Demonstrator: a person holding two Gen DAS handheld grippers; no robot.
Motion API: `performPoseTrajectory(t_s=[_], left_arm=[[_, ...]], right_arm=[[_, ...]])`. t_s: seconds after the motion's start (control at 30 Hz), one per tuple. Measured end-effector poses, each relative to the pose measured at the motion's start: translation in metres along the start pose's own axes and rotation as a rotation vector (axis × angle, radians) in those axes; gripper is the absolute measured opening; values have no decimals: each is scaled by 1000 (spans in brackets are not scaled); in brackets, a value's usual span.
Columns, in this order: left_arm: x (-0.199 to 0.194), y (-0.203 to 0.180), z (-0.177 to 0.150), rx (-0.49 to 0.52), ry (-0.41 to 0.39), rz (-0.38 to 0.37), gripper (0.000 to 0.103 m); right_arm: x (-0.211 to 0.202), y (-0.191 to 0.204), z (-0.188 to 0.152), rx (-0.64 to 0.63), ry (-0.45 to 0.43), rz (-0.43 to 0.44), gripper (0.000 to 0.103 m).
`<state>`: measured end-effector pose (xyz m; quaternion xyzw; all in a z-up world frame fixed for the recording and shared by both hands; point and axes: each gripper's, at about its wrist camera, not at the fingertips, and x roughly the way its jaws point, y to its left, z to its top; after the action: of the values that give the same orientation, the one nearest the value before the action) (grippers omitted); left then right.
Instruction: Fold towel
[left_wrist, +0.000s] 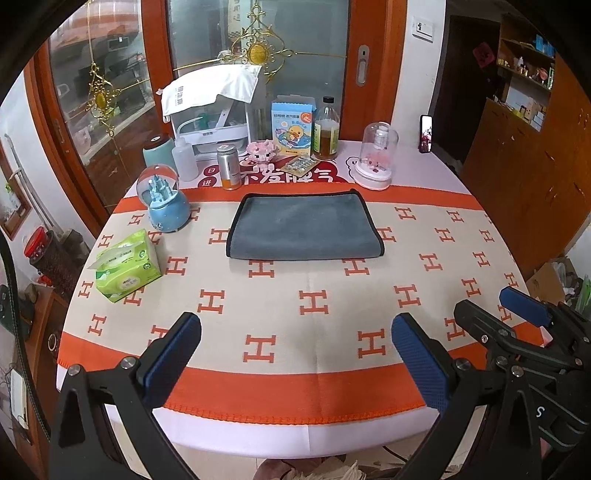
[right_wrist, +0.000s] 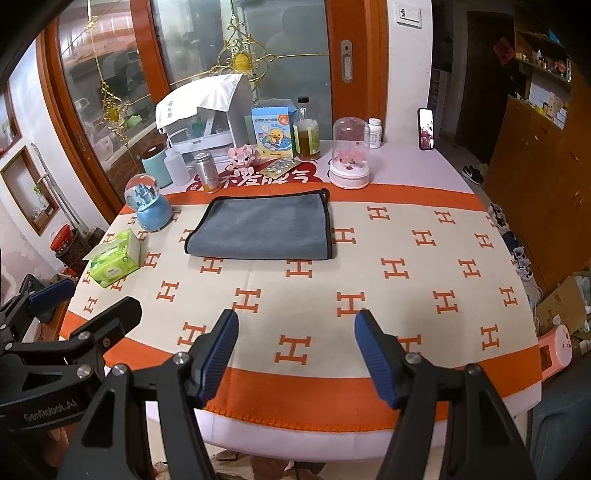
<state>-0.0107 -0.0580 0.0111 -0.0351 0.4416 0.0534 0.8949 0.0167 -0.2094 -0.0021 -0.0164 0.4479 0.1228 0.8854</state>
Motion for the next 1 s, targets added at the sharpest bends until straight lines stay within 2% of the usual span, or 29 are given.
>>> performPoseTrajectory(t_s=[1.0], left_arm=[[3, 0, -2, 3, 20, -12, 102]], right_arm=[[6, -2, -2, 9, 15, -9, 66]])
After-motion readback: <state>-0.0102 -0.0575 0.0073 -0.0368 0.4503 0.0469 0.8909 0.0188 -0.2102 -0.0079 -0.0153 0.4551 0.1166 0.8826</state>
